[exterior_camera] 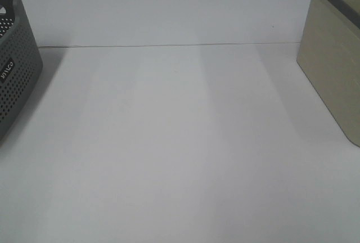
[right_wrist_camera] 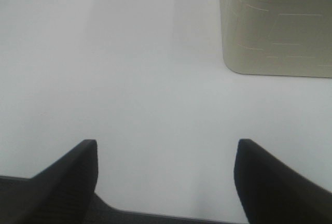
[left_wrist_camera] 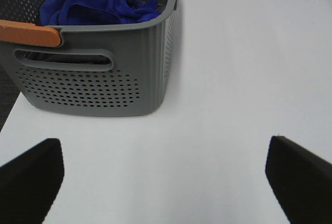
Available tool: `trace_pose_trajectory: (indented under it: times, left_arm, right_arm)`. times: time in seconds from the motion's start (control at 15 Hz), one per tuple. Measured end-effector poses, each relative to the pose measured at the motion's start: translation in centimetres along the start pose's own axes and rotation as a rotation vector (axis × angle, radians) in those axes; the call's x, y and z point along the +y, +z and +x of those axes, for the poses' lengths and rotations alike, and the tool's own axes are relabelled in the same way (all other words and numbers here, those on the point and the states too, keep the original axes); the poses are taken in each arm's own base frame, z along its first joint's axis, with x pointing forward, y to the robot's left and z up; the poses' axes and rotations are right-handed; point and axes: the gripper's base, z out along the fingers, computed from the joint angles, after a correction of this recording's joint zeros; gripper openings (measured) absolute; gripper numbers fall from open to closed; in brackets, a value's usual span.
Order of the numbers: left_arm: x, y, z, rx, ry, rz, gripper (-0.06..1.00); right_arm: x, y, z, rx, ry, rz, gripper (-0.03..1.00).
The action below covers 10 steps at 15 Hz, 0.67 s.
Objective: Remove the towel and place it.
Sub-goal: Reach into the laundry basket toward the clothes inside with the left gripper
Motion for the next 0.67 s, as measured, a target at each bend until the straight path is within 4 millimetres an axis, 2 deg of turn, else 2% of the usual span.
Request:
trace_pose_trajectory:
  times: [0.67]
  left_arm:
    - [0.19,0.0,-0.01,-0.001,0.011,-0.021,0.99]
  right_arm:
    - [0.0,0.0,0.0,0.0,0.0,0.0,0.73]
